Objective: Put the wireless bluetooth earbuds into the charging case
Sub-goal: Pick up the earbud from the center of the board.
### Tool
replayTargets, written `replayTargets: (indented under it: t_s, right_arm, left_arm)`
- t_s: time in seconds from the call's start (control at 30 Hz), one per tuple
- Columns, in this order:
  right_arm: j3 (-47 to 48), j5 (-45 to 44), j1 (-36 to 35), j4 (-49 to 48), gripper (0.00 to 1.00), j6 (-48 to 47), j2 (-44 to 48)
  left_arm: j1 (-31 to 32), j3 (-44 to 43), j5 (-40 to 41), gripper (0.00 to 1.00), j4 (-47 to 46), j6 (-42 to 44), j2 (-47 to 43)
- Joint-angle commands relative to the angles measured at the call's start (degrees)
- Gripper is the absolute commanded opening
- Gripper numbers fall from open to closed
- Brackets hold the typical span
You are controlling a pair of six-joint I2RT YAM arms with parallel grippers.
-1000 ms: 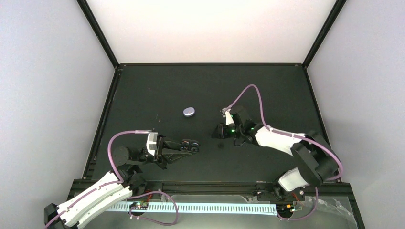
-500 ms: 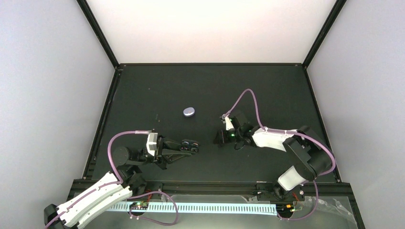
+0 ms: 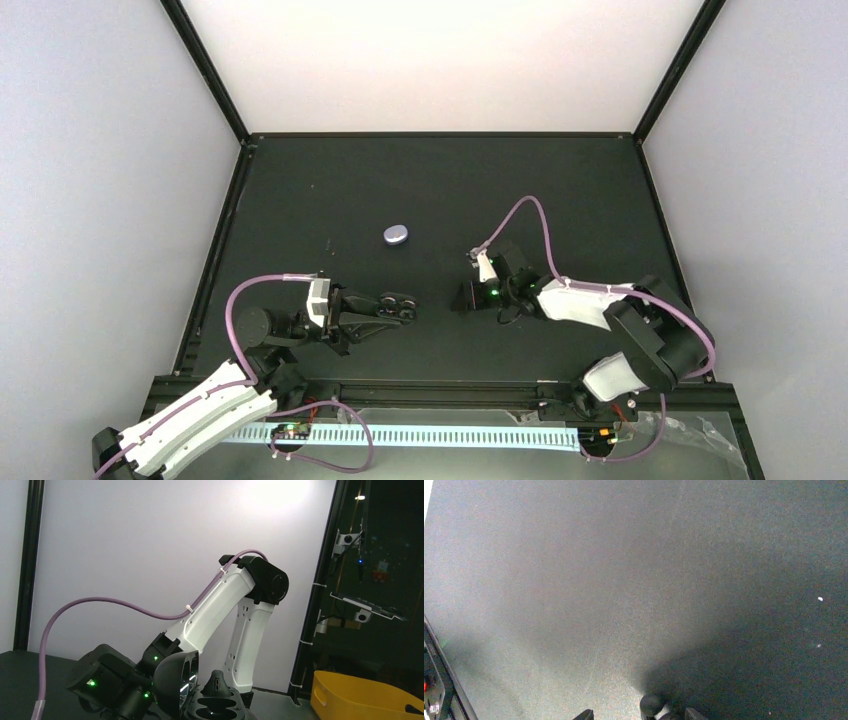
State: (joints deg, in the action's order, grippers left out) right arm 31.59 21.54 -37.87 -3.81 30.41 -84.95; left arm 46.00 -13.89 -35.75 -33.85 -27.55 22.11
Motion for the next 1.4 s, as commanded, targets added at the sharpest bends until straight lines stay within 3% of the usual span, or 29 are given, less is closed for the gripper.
replayTargets:
  t_s: [0.0, 0.33, 0.6, 1.37]
  right_arm:
    - [-1.16, 0.86, -0.6, 1.1, 0.47, 0.37, 1.88]
    - [3.29, -6.76, -2.93, 11.94, 0.47, -4.75, 11.87]
    - [10.05, -4.14, -5.71, 19.28, 0.46, -12.25, 5.49]
    - [12.85, -8.84, -8.05, 19.11, 0.41, -14.34, -3.8]
  left_arm:
    - [0.33, -0.9, 0.6, 0.02, -0.31, 0.82, -0.14]
    - [0.32, -0.96, 0.91, 0.02, 0.11, 1.06, -0.4]
    - [0.41, -1.05, 0.68, 0.02, 0.27, 1.14, -0.38]
    - [0.58, -0.88, 0.85, 0.02, 0.85, 1.59, -0.19]
